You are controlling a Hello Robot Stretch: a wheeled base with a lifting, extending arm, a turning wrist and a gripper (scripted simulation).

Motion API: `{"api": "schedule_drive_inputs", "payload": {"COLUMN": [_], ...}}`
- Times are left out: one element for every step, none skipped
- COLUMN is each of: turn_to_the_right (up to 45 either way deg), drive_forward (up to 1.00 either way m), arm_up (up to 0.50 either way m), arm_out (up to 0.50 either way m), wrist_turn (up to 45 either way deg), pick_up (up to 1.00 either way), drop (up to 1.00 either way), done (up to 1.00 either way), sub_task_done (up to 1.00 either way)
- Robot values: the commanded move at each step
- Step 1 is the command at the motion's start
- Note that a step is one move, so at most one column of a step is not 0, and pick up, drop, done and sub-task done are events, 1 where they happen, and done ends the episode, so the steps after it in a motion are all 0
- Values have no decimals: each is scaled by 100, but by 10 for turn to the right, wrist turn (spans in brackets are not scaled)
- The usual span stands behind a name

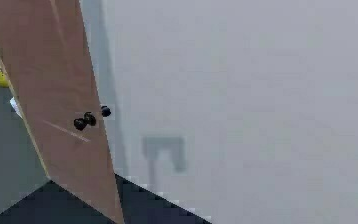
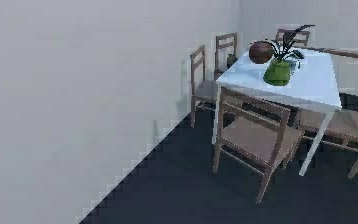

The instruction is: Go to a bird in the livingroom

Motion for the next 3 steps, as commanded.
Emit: {"api": "schedule_drive_inputs", "payload": {"turn_to_the_right": [-450,-90,0], "drive_forward": [0,0,100], "arm_up": [0,0,0], "arm_out": [0,0,0], "wrist_turn": [0,0,0], "pick_up": [0,0,0], "drop": [0,0,0], "done": [0,0,0], "sub_task_done": [0,0,0]}}
